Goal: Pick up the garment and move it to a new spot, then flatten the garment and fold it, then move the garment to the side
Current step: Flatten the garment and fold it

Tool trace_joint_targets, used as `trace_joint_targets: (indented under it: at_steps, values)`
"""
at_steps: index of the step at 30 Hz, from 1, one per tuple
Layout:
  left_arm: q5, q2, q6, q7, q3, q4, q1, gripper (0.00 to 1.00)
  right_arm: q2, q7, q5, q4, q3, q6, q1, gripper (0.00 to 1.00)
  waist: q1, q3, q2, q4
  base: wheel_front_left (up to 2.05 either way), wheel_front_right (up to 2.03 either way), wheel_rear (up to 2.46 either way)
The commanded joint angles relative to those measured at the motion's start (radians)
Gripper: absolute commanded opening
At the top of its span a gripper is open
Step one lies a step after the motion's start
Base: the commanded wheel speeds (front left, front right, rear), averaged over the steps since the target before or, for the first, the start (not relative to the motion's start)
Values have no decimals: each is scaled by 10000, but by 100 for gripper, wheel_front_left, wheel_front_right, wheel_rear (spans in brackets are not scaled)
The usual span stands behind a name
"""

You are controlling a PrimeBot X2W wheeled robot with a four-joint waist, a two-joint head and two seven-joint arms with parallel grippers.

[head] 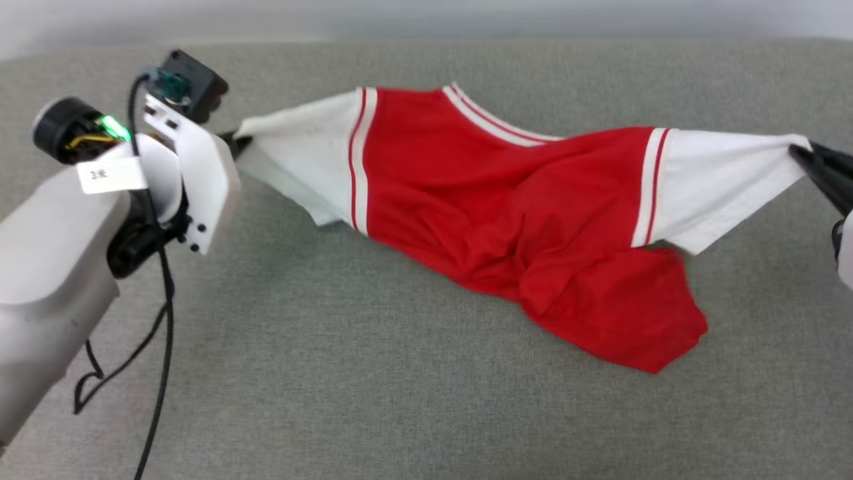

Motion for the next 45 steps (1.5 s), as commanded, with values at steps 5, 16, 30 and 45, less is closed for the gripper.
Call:
trace_joint_targets:
  at_steps: [5,16,30,45]
  values:
    - [308,163,89,-1226,321,-70,-277,0,-245,-387,-126,-139,-125,-11,-314,0,0,-1036,0,313,0,0,0]
    - [945,646,965,-2534,1120,-1911,-1161,0,-302,-1344,-472,-463,-562,-11,-1073,0,0,-1969,0,563,0,0,0]
    - [1467,295,1714,-2758,1789,-2657,-2940,0,482,-1338,-620,-86,-902,-11,-3989,0,0,-764,0,637,0,0,0]
    - [2190,-1131,1397,-3878,2469,389,-7096,0,1325,-1534,-1844,2775,245,-11,-9824,0,0,2322,0,657,0,0,0]
